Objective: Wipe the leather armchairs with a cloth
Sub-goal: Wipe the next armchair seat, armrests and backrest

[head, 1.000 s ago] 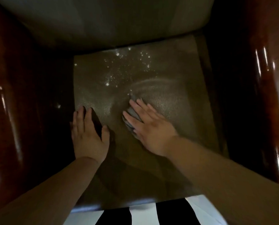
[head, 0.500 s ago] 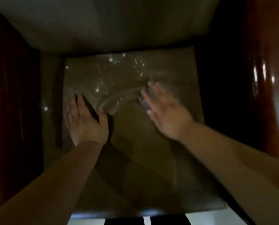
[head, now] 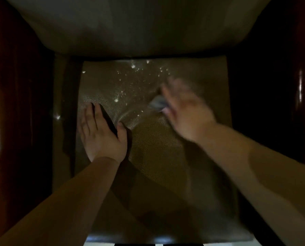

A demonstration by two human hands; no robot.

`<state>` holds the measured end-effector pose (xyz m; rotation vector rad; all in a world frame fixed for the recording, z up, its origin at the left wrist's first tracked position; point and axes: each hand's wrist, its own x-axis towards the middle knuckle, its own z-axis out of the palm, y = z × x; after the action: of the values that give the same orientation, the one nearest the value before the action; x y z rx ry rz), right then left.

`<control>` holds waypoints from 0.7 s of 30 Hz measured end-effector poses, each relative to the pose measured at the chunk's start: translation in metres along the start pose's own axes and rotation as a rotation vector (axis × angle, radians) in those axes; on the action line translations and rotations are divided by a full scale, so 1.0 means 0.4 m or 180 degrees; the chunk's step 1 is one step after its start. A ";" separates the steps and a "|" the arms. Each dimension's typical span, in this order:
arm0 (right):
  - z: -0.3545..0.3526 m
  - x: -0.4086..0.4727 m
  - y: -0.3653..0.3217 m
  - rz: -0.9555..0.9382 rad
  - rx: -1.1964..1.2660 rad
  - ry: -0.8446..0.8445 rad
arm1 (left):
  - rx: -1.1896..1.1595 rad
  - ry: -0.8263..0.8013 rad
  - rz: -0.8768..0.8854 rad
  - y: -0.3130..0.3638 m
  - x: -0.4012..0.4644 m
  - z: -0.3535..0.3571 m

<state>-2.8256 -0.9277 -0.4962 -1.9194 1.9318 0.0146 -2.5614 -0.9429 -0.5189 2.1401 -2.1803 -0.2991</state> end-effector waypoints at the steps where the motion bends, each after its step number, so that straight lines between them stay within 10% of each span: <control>1: -0.009 0.014 0.065 0.0522 0.0044 0.0126 | -0.0025 0.0030 0.0010 -0.001 -0.003 0.004; 5: -0.061 0.082 0.169 0.2348 0.0583 0.0521 | -0.0020 0.0103 -0.0007 -0.004 0.000 0.020; 11: -0.004 0.049 -0.062 -0.0120 0.0111 0.0096 | -0.0006 0.0138 0.0076 -0.009 -0.002 0.024; 17: -0.073 0.093 0.190 0.2348 0.0921 0.1026 | -0.0044 0.0149 0.0096 -0.010 0.002 0.032; 21: -0.038 0.103 0.022 0.1824 0.0404 0.0544 | -0.0057 0.0137 0.0060 -0.010 -0.001 0.031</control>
<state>-2.8367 -0.9712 -0.4970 -1.2686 2.4682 -0.1066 -2.5599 -0.9412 -0.5315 2.0956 -2.1648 -0.2678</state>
